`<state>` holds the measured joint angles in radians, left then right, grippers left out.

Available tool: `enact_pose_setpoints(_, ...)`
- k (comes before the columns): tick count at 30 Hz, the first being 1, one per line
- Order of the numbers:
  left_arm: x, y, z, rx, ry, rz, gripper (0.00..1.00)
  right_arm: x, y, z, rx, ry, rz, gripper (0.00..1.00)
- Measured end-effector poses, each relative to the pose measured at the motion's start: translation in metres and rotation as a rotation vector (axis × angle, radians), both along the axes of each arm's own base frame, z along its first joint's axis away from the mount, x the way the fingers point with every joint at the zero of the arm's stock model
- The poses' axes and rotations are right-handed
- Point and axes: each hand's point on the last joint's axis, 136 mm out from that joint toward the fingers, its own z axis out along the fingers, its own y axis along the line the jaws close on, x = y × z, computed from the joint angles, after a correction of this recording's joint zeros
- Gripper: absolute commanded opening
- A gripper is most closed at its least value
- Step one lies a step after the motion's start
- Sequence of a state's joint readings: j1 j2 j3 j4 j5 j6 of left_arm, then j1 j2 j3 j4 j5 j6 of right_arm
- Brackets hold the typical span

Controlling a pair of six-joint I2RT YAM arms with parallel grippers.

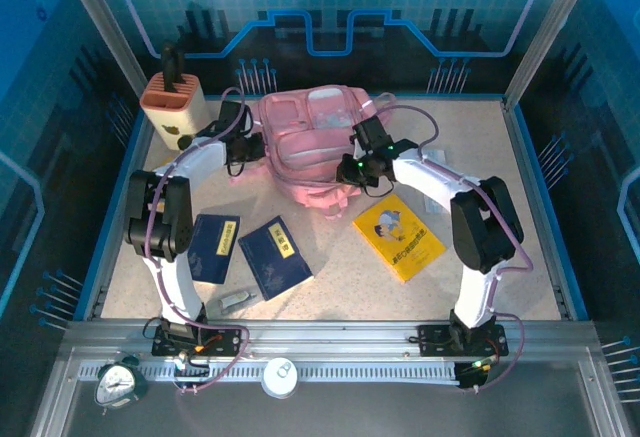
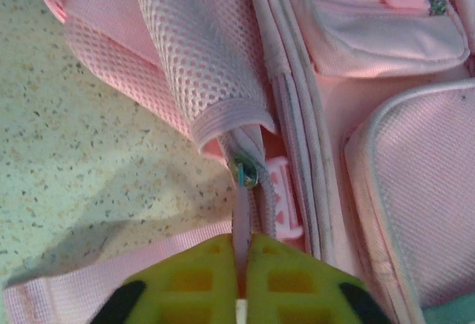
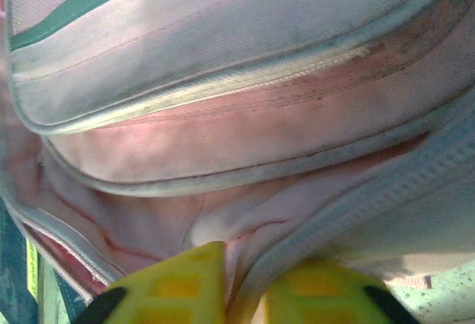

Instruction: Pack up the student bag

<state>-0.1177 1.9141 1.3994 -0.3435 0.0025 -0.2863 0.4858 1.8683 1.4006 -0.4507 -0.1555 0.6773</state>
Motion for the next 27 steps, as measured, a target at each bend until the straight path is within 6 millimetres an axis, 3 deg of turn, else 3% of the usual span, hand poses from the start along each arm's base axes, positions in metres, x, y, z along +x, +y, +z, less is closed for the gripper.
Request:
enact_pose_setpoints(5, -0.020, -0.007, 0.003, -0.044, 0.018, -0.027, 0.35, -0.006, -0.006, 0.015, -0.005, -0.057, 0.018, 0.52)
enact_pose_setpoints(10, -0.055, -0.018, 0.025, -0.130, 0.022, -0.023, 0.46, -0.025, -0.022, 0.049, 0.003, -0.135, 0.038, 0.68)
enact_pose_setpoints(14, -0.095, -0.040, 0.044, -0.225, 0.006, -0.025, 0.51, -0.046, -0.055, 0.061, -0.003, -0.158, 0.008, 0.78)
enact_pose_setpoints(16, -0.116, -0.058, 0.048, -0.259, 0.009, -0.043, 0.54, -0.056, -0.072, 0.053, -0.012, -0.141, -0.012, 0.84)
enact_pose_setpoints(20, -0.155, -0.102, 0.052, -0.311, 0.024, -0.091, 0.55, -0.087, -0.103, 0.014, -0.041, -0.032, -0.036, 0.90)
enact_pose_setpoints(27, -0.207, -0.155, 0.036, -0.366, 0.060, -0.066, 0.55, -0.140, -0.125, -0.038, -0.014, 0.130, -0.049, 0.98)
